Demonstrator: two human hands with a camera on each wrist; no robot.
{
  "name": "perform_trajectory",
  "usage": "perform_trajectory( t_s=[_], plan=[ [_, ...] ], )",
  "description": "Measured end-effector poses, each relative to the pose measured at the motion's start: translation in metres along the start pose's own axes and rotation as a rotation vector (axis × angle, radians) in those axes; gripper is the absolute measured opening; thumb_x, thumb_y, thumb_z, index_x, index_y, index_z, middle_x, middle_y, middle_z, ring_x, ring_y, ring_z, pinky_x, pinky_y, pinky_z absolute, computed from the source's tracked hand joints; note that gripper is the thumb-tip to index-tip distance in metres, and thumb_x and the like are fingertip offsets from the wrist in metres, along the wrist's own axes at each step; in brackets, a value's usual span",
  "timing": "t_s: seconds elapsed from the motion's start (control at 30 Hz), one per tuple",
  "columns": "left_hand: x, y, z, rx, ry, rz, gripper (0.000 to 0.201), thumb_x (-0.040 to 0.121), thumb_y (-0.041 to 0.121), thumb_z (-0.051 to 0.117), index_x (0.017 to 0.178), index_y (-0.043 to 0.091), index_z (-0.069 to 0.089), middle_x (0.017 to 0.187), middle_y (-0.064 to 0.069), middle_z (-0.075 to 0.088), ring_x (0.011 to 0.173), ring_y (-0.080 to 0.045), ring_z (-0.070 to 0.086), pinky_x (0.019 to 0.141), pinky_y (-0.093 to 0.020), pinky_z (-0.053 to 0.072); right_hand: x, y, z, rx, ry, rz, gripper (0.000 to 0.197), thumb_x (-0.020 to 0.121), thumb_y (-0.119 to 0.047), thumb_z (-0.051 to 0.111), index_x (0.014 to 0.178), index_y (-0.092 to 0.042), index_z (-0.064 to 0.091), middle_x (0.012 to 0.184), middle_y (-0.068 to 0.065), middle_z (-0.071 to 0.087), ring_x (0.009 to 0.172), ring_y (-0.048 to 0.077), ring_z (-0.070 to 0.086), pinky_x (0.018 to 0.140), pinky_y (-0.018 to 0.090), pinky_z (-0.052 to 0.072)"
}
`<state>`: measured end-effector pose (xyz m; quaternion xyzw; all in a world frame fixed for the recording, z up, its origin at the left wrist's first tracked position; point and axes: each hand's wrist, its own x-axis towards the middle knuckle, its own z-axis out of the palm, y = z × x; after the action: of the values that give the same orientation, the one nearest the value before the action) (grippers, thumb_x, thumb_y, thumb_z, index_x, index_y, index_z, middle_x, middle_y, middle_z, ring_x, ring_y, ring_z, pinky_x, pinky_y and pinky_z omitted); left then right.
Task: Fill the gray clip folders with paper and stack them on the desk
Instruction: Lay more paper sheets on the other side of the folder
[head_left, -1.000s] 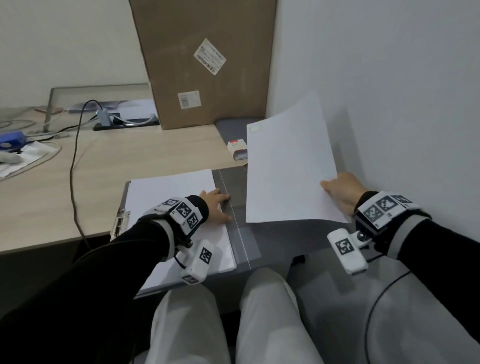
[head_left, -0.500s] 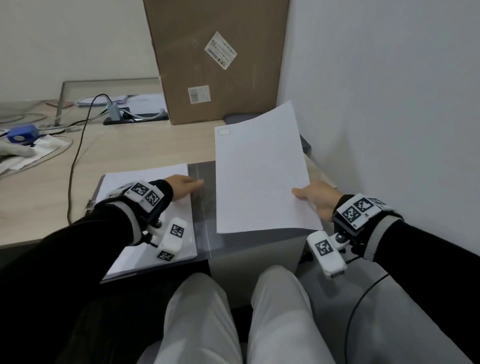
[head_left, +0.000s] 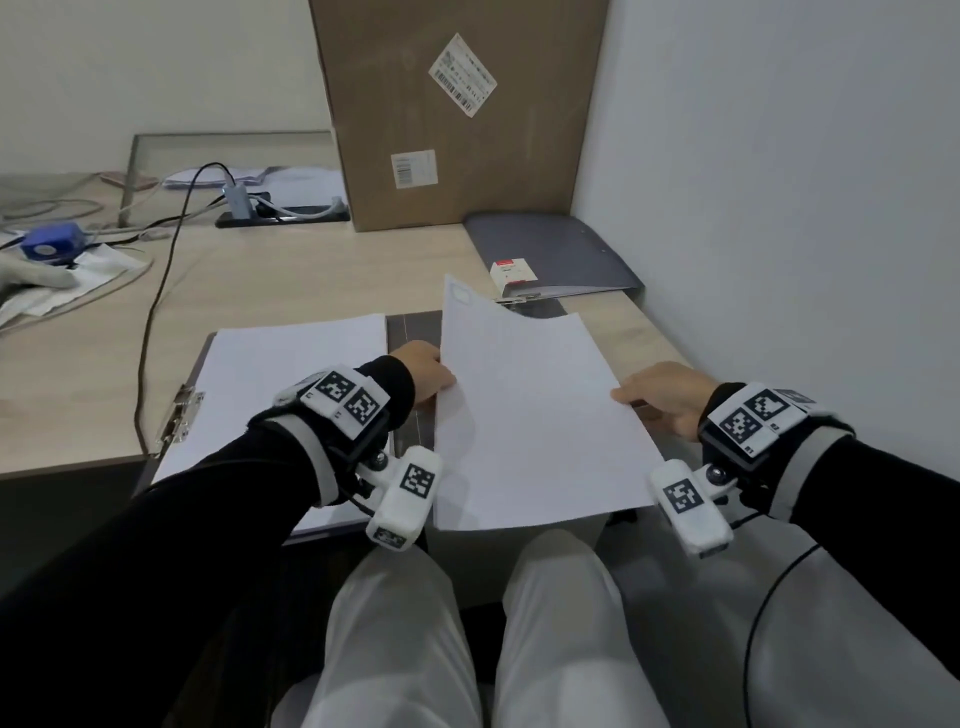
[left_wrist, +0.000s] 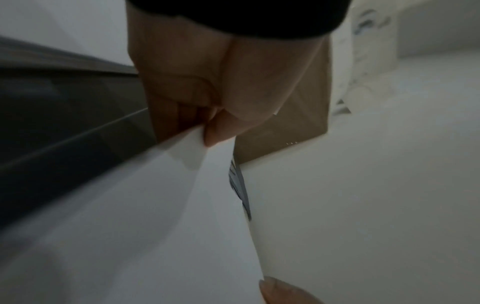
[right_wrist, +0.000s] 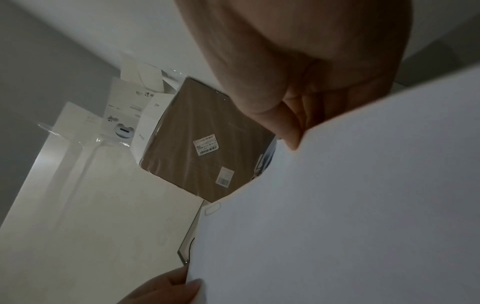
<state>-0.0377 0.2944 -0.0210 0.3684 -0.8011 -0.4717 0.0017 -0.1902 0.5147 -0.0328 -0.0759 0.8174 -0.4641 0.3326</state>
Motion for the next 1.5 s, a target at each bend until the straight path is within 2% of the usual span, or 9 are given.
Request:
perform_trajectory(
  t_s=[0.1,0.2,0.27,0.4,0.63,1.07,1.3,1.37,1.5],
  plan=[
    [0.003,0.002,-0.008,0.239,0.124,0.075,0.039,0.090,0.015,0.053,0.127,0.002,0.054,0.123,-0.014,0.058,0.113,-0.030,0.056,0.092,-0.028,0.043,0.004,0.003,-0.002,-0.043,0.024,0.037,0.021,0.091,0.001,0.054,0.071,-0.007,0.053,0.072,0.008,0.058,0.061,0.016,0.054,0.038,0.015,0.048],
    [0.010,-0.002,-0.018,0.494,0.126,0.030,0.063,0.093,0.030,0.050,0.148,0.013,0.026,0.154,-0.012,0.027,0.139,-0.032,0.034,0.111,-0.037,0.034,0.006,0.002,-0.003,-0.037,0.035,0.043,0.020,0.091,0.001,0.055,0.072,-0.007,0.054,0.072,0.007,0.058,0.061,0.015,0.054,0.038,0.014,0.047],
    [0.013,-0.008,-0.018,0.676,0.050,-0.017,0.067,0.095,0.037,0.043,0.152,0.012,0.015,0.160,-0.011,0.012,0.146,-0.032,0.018,0.118,-0.039,0.022,0.007,0.001,-0.004,-0.015,0.041,0.041,0.020,0.091,0.000,0.055,0.072,-0.008,0.054,0.071,0.006,0.058,0.061,0.015,0.054,0.039,0.015,0.048],
    [0.010,-0.013,-0.013,0.854,-0.022,-0.028,0.062,0.101,0.037,0.025,0.152,0.009,0.006,0.160,-0.011,0.005,0.145,-0.035,0.014,0.118,-0.036,0.014,0.009,0.000,-0.006,0.000,0.030,0.049,0.017,0.091,-0.001,0.056,0.075,-0.008,0.056,0.073,0.005,0.060,0.062,0.015,0.056,0.049,0.021,0.050],
    [0.001,-0.016,-0.021,0.933,-0.055,0.036,0.056,0.103,0.029,0.023,0.152,0.009,0.003,0.160,-0.009,0.003,0.145,-0.028,0.015,0.113,-0.029,0.019,0.014,-0.006,-0.004,0.049,0.013,0.061,0.011,0.091,-0.001,0.056,0.083,-0.008,0.059,0.080,0.004,0.063,0.065,0.013,0.060,0.044,0.014,0.051],
    [0.001,-0.020,-0.021,0.824,-0.073,0.042,0.058,0.101,0.029,0.030,0.153,0.013,0.008,0.161,-0.008,0.005,0.147,-0.034,0.010,0.117,-0.033,0.014,0.019,-0.017,0.006,-0.086,0.069,0.004,0.023,0.090,0.000,0.056,0.070,-0.010,0.052,0.069,0.004,0.055,0.057,0.014,0.051,0.033,0.012,0.041],
    [0.000,-0.009,-0.018,0.485,0.059,0.060,0.047,0.099,0.020,0.038,0.144,0.006,0.034,0.149,-0.013,0.041,0.136,-0.027,0.039,0.106,-0.030,0.033,0.023,-0.017,0.006,-0.110,0.080,-0.007,0.021,0.090,0.001,0.056,0.071,-0.009,0.052,0.070,0.005,0.057,0.060,0.016,0.053,0.052,0.024,0.045],
    [0.000,-0.006,-0.013,0.478,0.032,0.040,0.047,0.099,0.020,0.037,0.142,0.002,0.036,0.147,-0.014,0.041,0.135,-0.028,0.040,0.102,-0.030,0.034,0.022,-0.017,0.006,-0.104,0.081,-0.018,0.021,0.090,0.001,0.056,0.071,-0.008,0.052,0.071,0.006,0.057,0.060,0.017,0.053,0.056,0.026,0.047],
    [-0.004,-0.003,-0.008,0.489,0.021,0.009,0.055,0.098,0.027,0.039,0.147,0.004,0.027,0.154,-0.013,0.032,0.141,-0.027,0.032,0.112,-0.029,0.026,0.019,-0.019,0.008,-0.142,0.073,-0.042,0.020,0.088,0.002,0.053,0.070,-0.008,0.052,0.068,0.008,0.056,0.059,0.017,0.053,0.056,0.026,0.050]
  ],
)
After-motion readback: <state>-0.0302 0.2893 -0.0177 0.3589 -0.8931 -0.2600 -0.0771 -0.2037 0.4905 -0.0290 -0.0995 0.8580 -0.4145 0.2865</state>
